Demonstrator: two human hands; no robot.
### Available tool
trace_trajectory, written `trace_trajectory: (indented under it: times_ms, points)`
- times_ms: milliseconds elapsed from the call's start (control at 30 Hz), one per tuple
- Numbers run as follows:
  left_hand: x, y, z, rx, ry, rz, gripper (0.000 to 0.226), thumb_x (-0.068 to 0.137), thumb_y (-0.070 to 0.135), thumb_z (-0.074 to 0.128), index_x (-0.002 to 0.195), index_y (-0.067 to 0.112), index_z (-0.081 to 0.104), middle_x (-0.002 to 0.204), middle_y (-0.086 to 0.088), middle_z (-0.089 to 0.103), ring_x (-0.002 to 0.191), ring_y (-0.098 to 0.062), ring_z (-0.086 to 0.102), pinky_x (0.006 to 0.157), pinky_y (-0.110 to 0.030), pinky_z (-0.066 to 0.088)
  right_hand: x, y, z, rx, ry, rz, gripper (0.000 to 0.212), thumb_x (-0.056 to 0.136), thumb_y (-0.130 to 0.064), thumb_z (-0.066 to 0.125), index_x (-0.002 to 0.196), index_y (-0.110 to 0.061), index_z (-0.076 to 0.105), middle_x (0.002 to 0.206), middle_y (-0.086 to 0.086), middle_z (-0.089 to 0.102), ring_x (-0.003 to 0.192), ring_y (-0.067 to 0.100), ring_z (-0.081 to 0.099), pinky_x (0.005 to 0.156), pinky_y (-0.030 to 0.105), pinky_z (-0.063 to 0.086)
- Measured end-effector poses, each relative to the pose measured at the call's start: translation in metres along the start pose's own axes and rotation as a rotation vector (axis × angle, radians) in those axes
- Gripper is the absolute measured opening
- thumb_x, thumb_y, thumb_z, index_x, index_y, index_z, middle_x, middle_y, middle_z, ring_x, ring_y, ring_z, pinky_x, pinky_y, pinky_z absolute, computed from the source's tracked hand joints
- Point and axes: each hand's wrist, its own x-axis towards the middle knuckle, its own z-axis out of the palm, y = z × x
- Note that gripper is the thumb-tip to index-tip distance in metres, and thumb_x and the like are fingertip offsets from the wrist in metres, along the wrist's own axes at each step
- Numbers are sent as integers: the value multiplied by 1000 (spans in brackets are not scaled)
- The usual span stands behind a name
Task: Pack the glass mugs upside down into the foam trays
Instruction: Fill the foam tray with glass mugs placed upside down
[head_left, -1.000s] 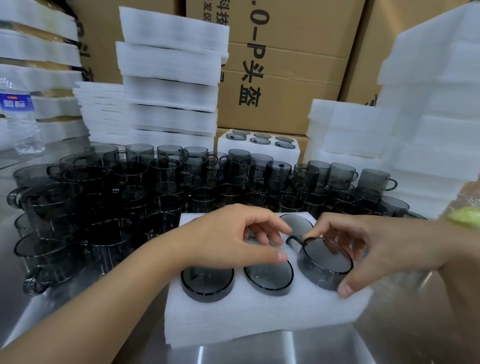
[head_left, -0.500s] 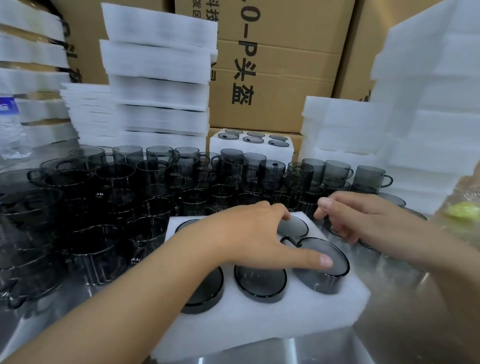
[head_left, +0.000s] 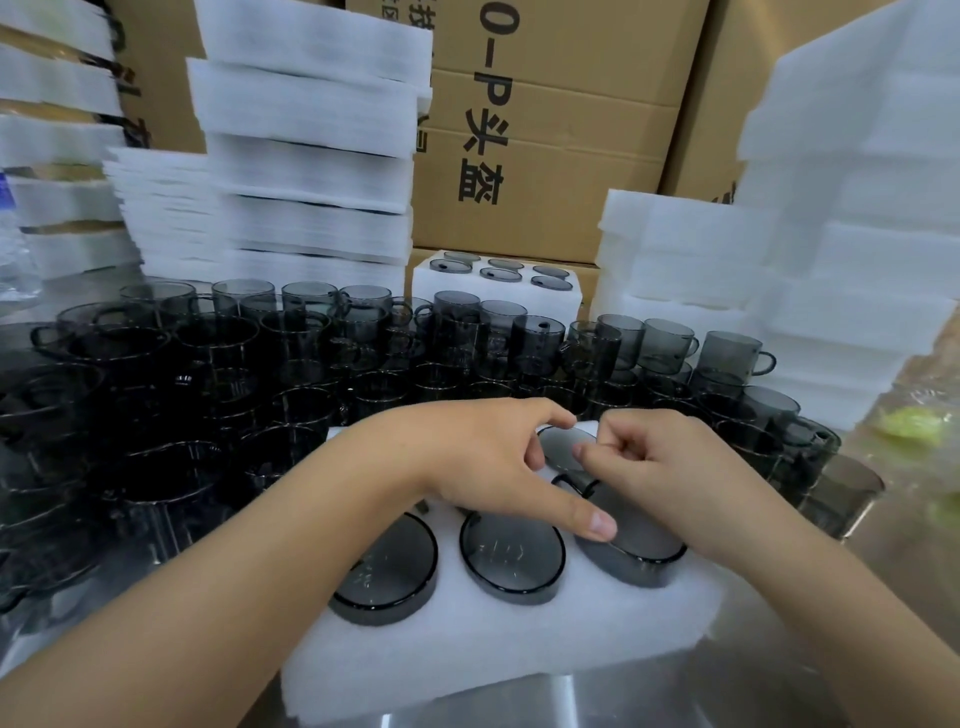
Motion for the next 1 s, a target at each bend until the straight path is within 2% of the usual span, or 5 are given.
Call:
trace_trajectory:
  times_ms: [400,567,700,833,1000]
  points:
    - [4,-2,1,-76,-10,31,60,74,54,72,127,43,47,91,15,50,49,15,47,46,-5,34,-2,-3,5,-273,51,6,35,89,-41,44,62,-20,45,55,0,50,56,18,47,51,31,32]
    - [7,0,-2,-105,-22,9,61,73,46,76,127,41,48,92,13,53,61,6,51,54,-13,37,-4,-9,9,-356,53,-35,40,96,-39,40,59,-26,34,55,-2,44,60,23,46,48,29,28]
    - [9,1,0,-154,-23,29,48,73,33,80,112,38,53,90,8,51,49,11,47,44,-6,35,-2,-13,15,-507,53,-115,29,98,-42,32,92,-26,56,64,-4,40,71,25,52,54,32,28]
    - [7,2,0,-123,-28,46,39,73,34,80,100,42,52,91,9,50,52,9,46,43,-4,33,-1,-11,16,-556,61,-146,33,98,-40,29,108,-24,57,69,-3,40,79,25,59,57,30,29]
    - [2,2,2,-43,-46,29,46,74,49,74,113,47,49,98,17,47,72,2,48,59,-11,39,-5,-6,17,-414,122,-132,29,96,-38,38,71,-25,44,56,-5,38,61,19,42,48,28,26]
